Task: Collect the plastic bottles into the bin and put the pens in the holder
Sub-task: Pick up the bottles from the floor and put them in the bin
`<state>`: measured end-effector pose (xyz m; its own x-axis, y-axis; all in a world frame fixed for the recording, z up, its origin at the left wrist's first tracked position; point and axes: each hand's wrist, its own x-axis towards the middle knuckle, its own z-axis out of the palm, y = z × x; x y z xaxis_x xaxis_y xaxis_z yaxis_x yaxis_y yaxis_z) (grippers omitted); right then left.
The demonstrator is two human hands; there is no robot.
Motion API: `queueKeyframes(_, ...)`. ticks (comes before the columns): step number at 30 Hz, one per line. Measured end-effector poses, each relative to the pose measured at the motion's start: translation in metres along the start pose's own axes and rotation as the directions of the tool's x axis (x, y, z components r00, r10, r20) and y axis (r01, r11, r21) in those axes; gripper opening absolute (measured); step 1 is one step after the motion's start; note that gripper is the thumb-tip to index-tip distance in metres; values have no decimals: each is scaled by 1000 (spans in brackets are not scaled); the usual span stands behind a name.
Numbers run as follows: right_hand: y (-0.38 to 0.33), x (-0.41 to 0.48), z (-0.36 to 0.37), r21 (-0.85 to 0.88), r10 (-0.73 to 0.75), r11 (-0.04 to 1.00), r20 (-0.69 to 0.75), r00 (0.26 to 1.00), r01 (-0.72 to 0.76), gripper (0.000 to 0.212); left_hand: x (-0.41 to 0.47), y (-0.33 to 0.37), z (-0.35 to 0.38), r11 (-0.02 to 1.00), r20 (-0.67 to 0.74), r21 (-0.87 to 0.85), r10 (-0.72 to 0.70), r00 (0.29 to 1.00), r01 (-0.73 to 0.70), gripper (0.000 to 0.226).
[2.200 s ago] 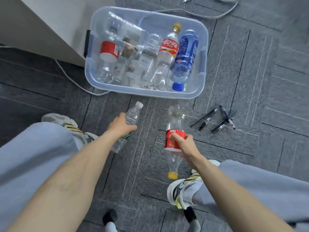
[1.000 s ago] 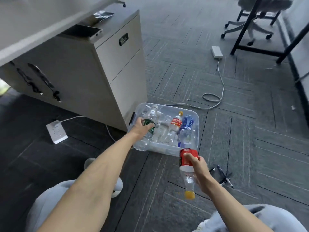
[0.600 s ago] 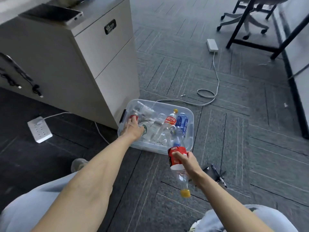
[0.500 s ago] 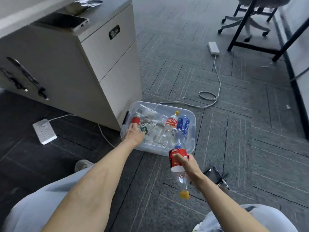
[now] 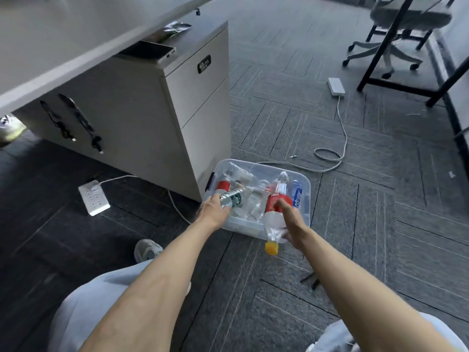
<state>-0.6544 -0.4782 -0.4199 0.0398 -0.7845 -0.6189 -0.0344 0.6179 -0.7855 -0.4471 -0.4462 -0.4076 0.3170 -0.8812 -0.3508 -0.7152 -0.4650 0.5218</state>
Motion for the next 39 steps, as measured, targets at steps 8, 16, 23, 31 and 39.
queueKeyframes(8, -43, 62, 37, 90, 33, 995, -20, 999, -31, 78, 28, -16, -27, 999, -34, -28, -29, 999, 28, 48)
queueKeyframes(16, 0, 31, 27, -281, -35, 960, -58, 998, 17, 33, 14, -24, -13, 997, 7, -36, -64, 998, 65, 42)
queueKeyframes(23, -2, -27, -23, -359, -20, 933, -37, 999, 6, 17, -37, 19, -11, 996, 56, -82, -42, 998, 47, 39)
queueKeyframes(31, 3, -130, -74, -371, -139, 923, -84, 987, 98, 22, -137, 76, 19, 989, 166, -147, 54, 985, -30, 42)
queueKeyframes(39, 28, -207, -139, -372, -271, 910, -198, 942, 183, 29, -213, 119, 43, 978, 231, -119, 196, 953, -172, 36)
